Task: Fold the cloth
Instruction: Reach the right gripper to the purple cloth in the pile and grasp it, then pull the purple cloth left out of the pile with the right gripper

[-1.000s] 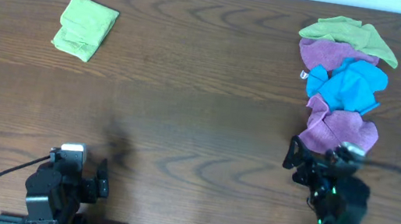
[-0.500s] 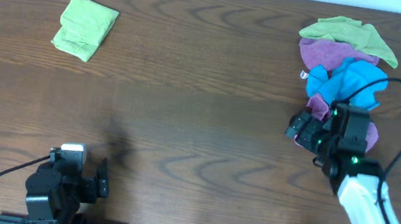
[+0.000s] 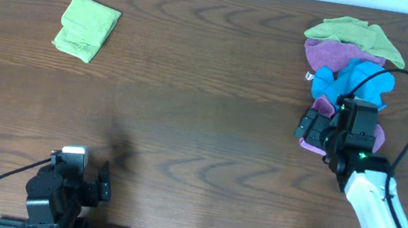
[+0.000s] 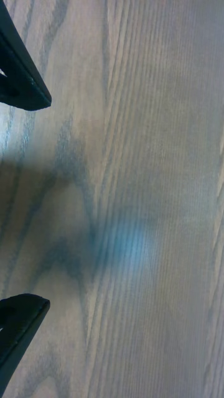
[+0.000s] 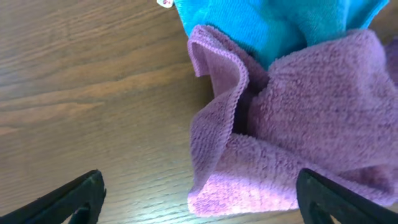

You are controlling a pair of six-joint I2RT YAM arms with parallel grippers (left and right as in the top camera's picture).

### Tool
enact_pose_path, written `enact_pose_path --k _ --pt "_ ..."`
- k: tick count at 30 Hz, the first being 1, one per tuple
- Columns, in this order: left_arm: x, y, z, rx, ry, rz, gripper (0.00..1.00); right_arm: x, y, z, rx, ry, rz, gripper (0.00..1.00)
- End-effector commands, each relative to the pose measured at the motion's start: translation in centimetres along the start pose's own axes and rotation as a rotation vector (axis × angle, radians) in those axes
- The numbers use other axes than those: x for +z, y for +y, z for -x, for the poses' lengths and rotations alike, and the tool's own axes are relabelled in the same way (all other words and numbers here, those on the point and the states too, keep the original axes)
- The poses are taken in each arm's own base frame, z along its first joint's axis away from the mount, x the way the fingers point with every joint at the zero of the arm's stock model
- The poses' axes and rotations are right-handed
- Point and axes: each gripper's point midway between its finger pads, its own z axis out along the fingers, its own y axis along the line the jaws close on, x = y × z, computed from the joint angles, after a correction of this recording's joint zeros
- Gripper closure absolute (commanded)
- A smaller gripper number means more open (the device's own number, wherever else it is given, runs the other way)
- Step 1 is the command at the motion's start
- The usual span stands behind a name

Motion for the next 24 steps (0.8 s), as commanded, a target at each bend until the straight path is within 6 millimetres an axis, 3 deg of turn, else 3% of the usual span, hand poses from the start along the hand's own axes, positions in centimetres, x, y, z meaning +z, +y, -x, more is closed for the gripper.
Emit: enact_pose_path --k 1,5,6,8,10,11,16,19,22,24 --pt "0.2 0.1 -1.7 -0.005 0.063 0.004 0.04 1.0 -1.0 0.1 -0.019 0.013 -0.054 0.07" --pt "0.2 0.1 -1.7 -0.005 0.063 0.004 0.05 2.5 -1.2 -0.9 -0.023 0.058 -0.067 0.12" --pt "0.2 0.1 -1.7 -0.005 0.063 0.004 0.05 2.9 -1.3 -1.1 -0.023 0.065 -0.070 0.19" --pt "0.2 0.1 -1.7 -0.005 0.063 0.004 0.05 3.6 -1.4 -1.5 -0.024 0.082 -0.078 0.45" --pt "0.2 0.1 -1.7 -0.005 0.063 0.004 0.05 3.8 -1.5 -1.6 -0.024 0.087 -0.080 0.87" --pt "0.2 0.1 -1.7 -0.005 0.063 0.004 0.05 3.8 -1.5 -1.7 -0.023 0.088 -0.080 0.99" --pt "0.2 0.1 -1.7 -0.005 0.063 0.004 0.05 3.1 -1.1 -1.5 0.034 0.091 -0.066 0.99" --pt "0.2 0.1 -1.7 -0.005 0.063 0.004 0.05 1.7 0.6 -1.3 0.026 0.107 0.002 0.99" --pt "0.2 0.1 -1.7 -0.005 0.063 0.004 0.05 -0.5 3.8 -0.7 -0.007 0.105 0.137 0.99" --pt "0.2 0.1 -1.7 -0.005 0.063 0.004 0.05 -2.5 7.0 -0.4 -0.038 0.096 0.274 0.99"
